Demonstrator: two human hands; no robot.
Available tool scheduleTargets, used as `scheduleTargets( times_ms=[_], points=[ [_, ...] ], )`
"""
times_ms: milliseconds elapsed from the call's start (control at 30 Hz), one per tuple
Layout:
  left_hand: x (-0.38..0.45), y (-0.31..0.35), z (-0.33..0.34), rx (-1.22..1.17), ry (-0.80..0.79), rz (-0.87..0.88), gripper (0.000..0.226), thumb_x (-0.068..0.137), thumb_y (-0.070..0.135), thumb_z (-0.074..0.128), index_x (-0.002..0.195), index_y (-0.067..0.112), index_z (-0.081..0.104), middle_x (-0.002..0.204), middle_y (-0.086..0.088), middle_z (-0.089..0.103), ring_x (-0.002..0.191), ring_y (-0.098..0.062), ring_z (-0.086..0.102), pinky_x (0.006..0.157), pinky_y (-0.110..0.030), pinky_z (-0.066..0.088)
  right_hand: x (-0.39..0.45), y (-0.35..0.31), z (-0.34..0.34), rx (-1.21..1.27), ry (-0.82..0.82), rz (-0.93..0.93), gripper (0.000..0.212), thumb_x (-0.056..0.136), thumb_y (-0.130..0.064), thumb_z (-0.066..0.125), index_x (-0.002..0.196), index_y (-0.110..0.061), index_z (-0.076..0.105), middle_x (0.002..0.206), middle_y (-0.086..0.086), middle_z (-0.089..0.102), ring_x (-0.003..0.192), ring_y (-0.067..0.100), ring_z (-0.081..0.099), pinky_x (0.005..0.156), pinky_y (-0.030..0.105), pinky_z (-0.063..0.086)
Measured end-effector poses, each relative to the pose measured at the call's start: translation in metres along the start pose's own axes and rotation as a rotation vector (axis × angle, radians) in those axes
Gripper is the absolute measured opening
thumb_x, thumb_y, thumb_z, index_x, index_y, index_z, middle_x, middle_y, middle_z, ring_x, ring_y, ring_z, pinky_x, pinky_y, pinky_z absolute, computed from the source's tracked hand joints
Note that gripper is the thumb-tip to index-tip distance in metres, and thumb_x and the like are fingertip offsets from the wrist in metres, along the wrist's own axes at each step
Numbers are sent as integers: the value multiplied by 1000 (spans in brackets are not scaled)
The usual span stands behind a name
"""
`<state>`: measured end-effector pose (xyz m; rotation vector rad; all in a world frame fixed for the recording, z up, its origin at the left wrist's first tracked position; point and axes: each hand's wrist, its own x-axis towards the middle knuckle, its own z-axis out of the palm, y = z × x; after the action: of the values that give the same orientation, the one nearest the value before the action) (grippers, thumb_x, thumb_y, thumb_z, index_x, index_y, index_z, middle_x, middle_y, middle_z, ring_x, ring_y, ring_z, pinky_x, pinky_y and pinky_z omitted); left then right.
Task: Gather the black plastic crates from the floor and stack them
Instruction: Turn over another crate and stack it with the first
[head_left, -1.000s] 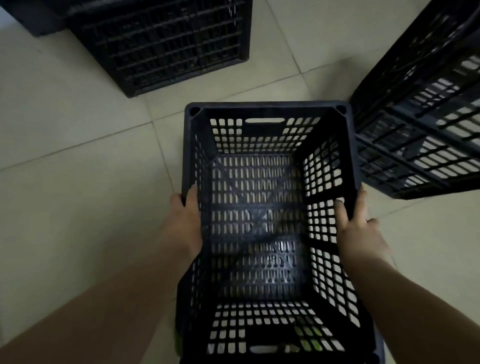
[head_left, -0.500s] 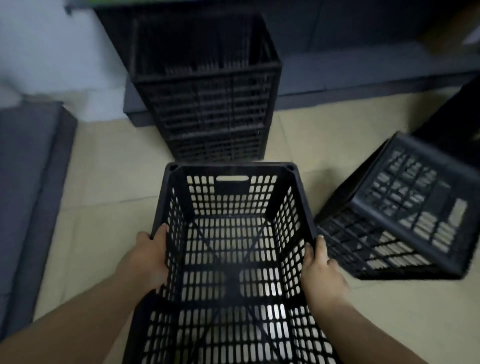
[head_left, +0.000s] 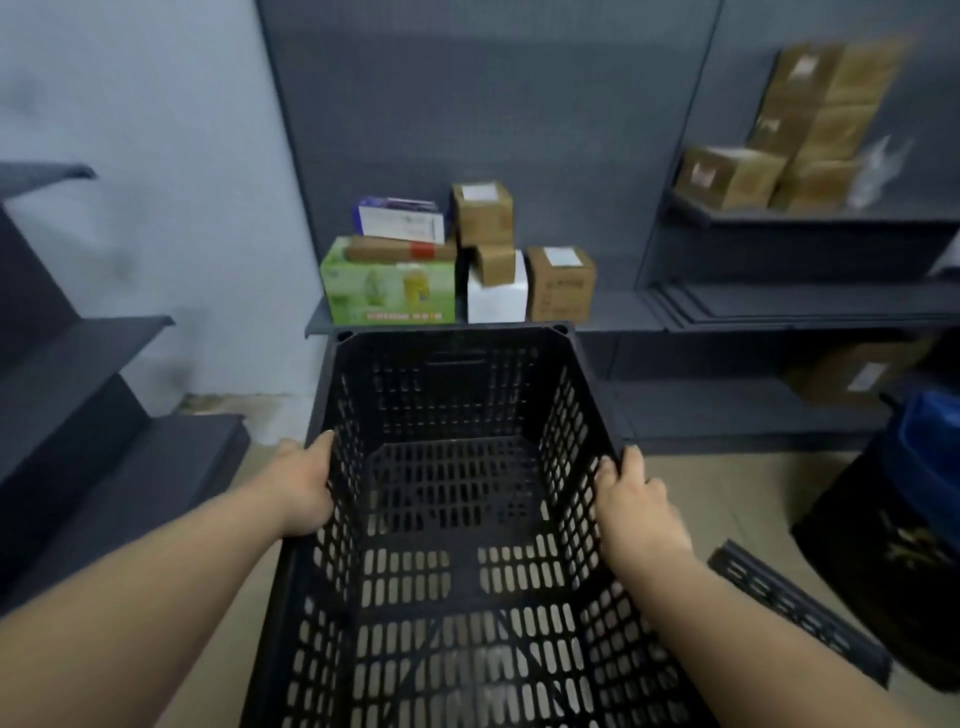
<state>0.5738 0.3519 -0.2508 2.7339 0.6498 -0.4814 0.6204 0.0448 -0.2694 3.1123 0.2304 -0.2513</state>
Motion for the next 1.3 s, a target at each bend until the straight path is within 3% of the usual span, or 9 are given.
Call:
scheduleTargets(
  times_ms=[67,133,267,500,800,1100,1300],
  points=[
    [5,6,-29,14,61,18,79,90,15,50,153,25,4,148,-20,18,131,-37,39,107,-36,35,10,-5,-26,18,51,8,70,86,4,54,146,-9,20,150,17,6,120,36,38,94,42,45],
    [16,10,-54,31,100,39,78,89,15,51,152,23,6,146,-21,21,130,-39,40,107,-35,36,21,-12,-49,51,87,34,52,85,3,54,132,-9,34,141,16,15,112,35,41,88,40,48],
    [50,8,-89,72,126,29,83,87,13,49,153,22,1,148,-20,17,130,-38,41,109,-38,37,47,-35,-77,37,116,105,37,86,1,55,118,-8,40,128,15,24,105,32,42,83,38,49],
    [158,-11,-136,155,51,85,82,90,11,47,153,18,-4,154,-19,10,138,-36,31,111,-35,33,131,-103,-93,-11,127,187,41,86,-4,57,124,-9,41,134,16,23,108,32,44,86,38,49],
    [318,-16,-200,250,-66,187,81,92,14,42,152,21,-12,156,-19,0,136,-37,32,101,-36,40,234,-181,-94,-3,45,362,42,88,-9,55,127,-12,38,132,14,23,108,30,44,81,32,49],
    [444,30,-204,308,-123,327,83,90,14,44,152,25,-11,155,-17,6,131,-37,38,98,-36,44,325,-188,-76,28,0,494,46,90,-10,49,133,-16,34,130,13,22,111,29,41,71,28,42],
    [517,72,-209,366,-229,429,88,82,20,45,151,30,-10,157,-16,-3,136,-41,31,108,-50,36,362,-187,-74,92,-42,615,52,91,-9,47,138,-15,29,134,14,20,115,30,40,84,29,46]
  ],
)
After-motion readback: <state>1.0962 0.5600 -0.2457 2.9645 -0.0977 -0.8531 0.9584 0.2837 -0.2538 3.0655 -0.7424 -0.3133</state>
